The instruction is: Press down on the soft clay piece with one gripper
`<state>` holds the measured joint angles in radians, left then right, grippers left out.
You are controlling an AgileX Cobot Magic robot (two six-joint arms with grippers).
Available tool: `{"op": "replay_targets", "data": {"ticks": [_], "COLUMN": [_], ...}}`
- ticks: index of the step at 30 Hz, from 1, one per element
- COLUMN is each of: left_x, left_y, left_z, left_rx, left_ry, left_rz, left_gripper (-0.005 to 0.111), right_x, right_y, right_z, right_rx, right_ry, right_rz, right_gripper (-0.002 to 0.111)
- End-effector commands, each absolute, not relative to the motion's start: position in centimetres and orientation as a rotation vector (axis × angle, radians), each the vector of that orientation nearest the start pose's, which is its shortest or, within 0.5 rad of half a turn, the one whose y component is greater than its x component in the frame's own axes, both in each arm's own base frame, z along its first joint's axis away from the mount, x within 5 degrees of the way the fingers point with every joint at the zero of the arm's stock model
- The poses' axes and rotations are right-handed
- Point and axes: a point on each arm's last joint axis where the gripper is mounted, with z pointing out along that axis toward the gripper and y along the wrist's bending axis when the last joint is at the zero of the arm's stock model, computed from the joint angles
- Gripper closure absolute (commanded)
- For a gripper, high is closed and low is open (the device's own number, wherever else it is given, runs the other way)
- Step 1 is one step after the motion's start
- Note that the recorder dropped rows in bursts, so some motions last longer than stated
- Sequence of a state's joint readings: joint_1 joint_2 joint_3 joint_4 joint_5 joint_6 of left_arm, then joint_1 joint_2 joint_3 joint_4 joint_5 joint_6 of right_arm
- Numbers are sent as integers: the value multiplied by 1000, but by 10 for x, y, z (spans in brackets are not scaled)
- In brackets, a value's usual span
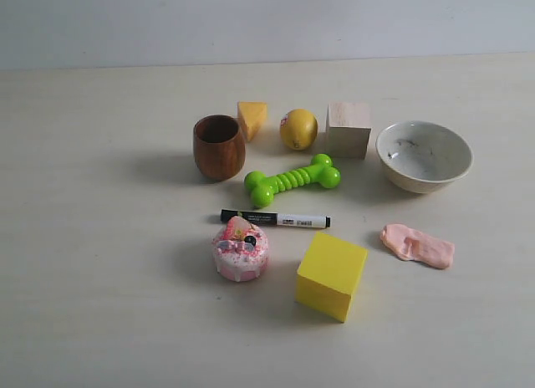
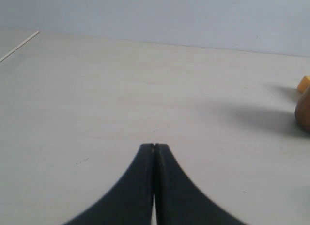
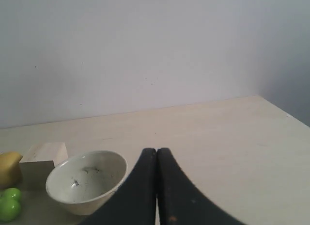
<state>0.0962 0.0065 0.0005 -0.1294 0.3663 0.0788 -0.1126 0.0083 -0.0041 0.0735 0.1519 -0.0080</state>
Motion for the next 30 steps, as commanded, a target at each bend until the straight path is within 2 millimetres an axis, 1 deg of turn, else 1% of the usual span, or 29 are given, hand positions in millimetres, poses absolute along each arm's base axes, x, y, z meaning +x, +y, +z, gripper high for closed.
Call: {"op": "replay_targets", "data": {"ticks": [1, 4, 11, 16, 30], "left_x": [53, 53, 53, 53, 53], "left_y": [1, 1, 1, 1, 1], "left_z": [181, 181, 181, 181, 181], "left_rx": [-99, -99, -99, -99, -99], "left_ry": [1834, 1834, 1834, 1834, 1834], "left_rz": [-17, -17, -17, -17, -17], "left_gripper": [107, 107, 107, 107, 107], "right_x": [56, 55, 55, 53, 53], "right_y": [-5, -5, -4, -4, -4], "right_z": [196, 190, 188, 183, 183], "right_rx": [135, 137, 134, 72, 78], "right_ry": [1669, 1739, 1757, 1821, 1821], "right_rz": [-32, -25, -26, -73, -66], "right_gripper": [108, 108, 108, 108, 108]}}
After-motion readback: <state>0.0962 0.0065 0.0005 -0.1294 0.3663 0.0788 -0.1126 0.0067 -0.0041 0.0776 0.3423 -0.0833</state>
